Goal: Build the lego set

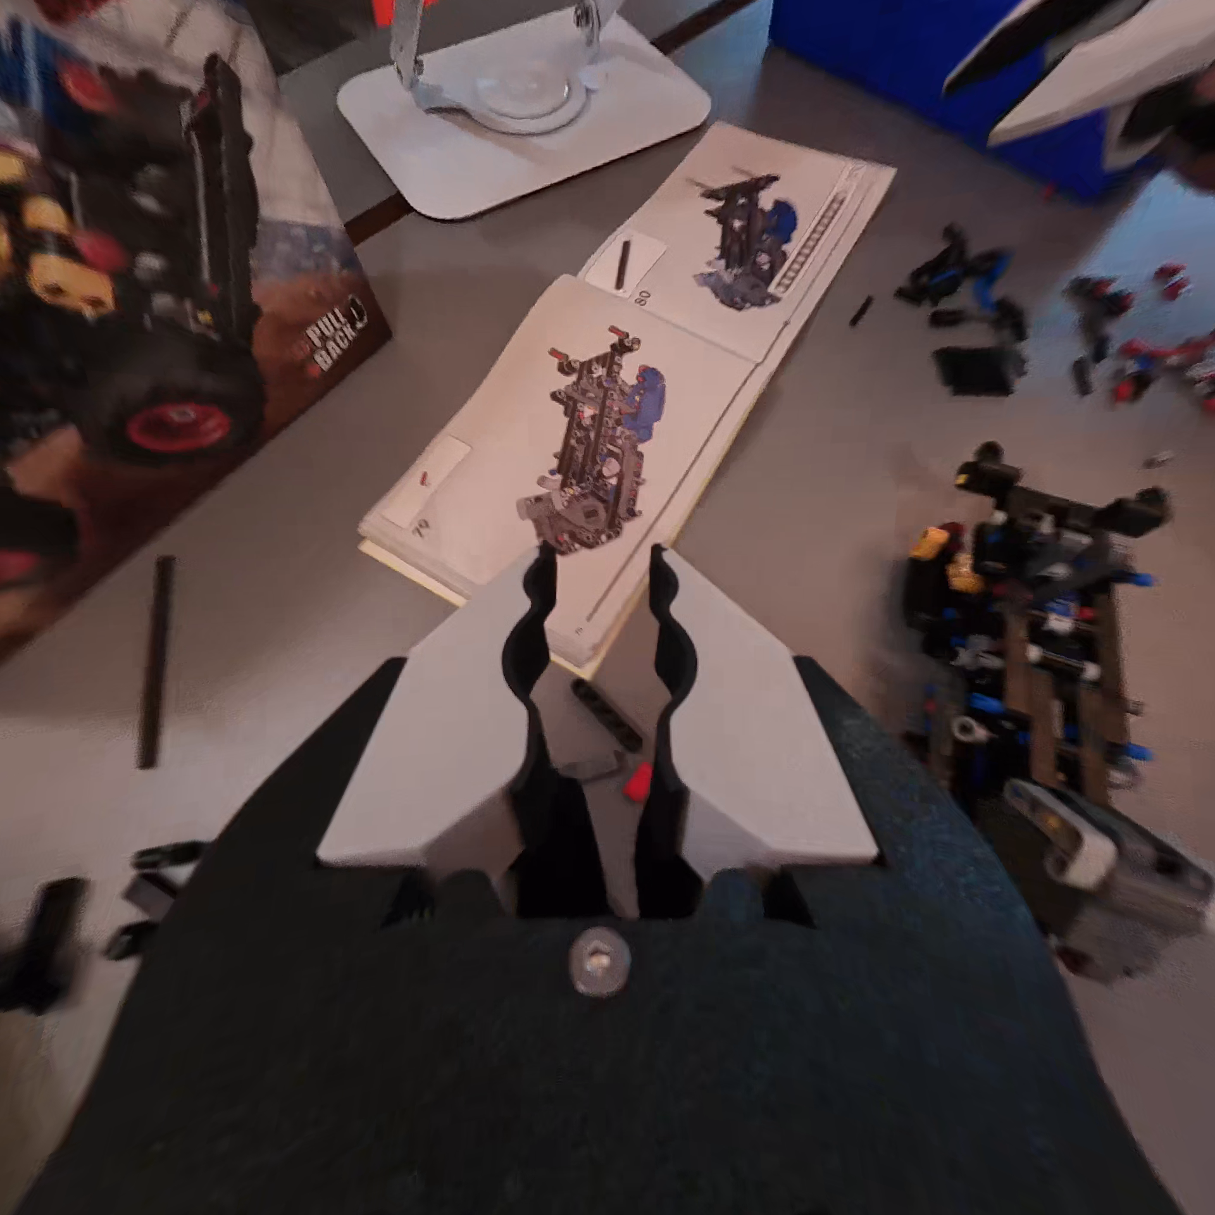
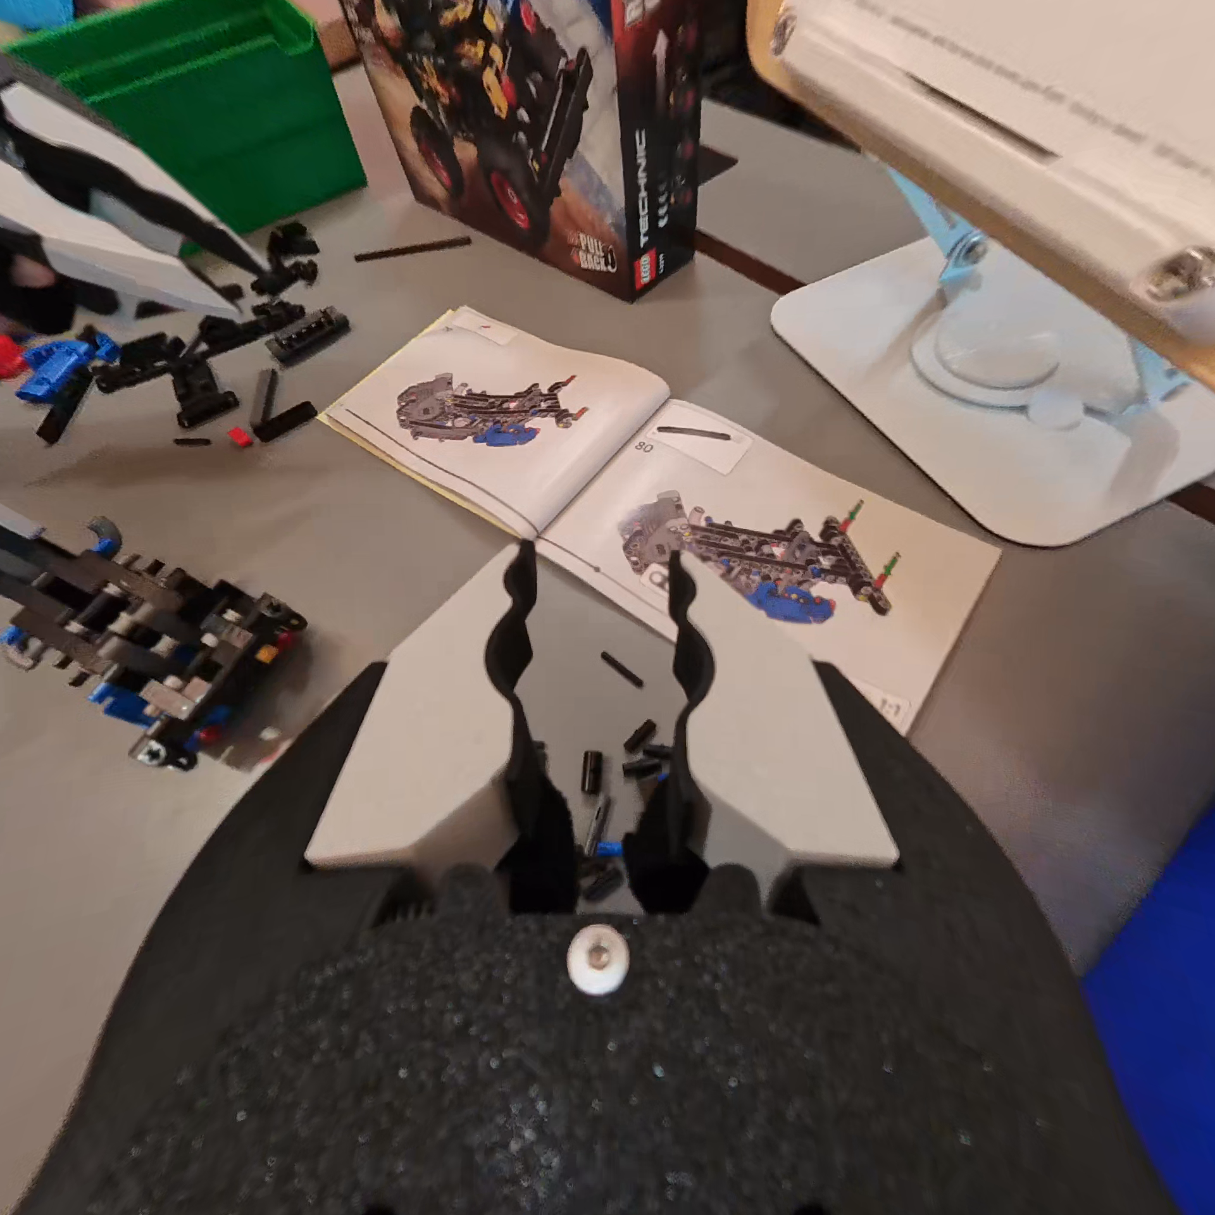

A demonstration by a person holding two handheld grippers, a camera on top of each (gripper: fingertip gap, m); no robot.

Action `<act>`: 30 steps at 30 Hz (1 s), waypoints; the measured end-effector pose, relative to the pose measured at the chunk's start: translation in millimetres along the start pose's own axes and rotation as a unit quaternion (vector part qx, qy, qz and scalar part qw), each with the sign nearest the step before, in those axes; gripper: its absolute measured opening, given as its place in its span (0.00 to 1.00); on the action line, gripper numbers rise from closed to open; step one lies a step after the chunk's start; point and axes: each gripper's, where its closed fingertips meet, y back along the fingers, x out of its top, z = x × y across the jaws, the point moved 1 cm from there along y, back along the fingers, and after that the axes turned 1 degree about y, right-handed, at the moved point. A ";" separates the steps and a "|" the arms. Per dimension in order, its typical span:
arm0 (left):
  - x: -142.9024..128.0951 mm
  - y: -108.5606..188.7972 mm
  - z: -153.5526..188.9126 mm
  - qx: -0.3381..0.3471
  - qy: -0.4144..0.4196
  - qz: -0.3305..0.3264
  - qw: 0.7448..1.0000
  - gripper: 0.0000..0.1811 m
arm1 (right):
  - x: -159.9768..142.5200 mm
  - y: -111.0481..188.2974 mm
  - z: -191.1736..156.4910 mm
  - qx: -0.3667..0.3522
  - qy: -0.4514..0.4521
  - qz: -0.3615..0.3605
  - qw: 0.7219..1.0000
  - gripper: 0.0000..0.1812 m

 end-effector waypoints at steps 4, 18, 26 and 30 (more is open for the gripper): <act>-18.7 2.5 -7.8 -0.036 0.059 0.047 0.997 0.15 | -15.6 6.1 0.0 -0.022 0.013 0.017 1.000 0.22; -29.1 9.3 -31.0 0.016 0.029 0.082 0.996 0.12 | -31.7 -11.8 -1.3 -0.041 0.064 -0.014 0.997 0.18; -32.2 11.5 -34.4 0.019 0.030 0.071 0.997 0.12 | -44.5 -25.1 -4.8 -0.028 0.061 -0.035 0.997 0.17; -38.8 4.6 -30.2 0.003 0.039 0.057 0.998 0.12 | -37.8 -19.1 -6.2 -0.024 0.055 -0.027 0.998 0.19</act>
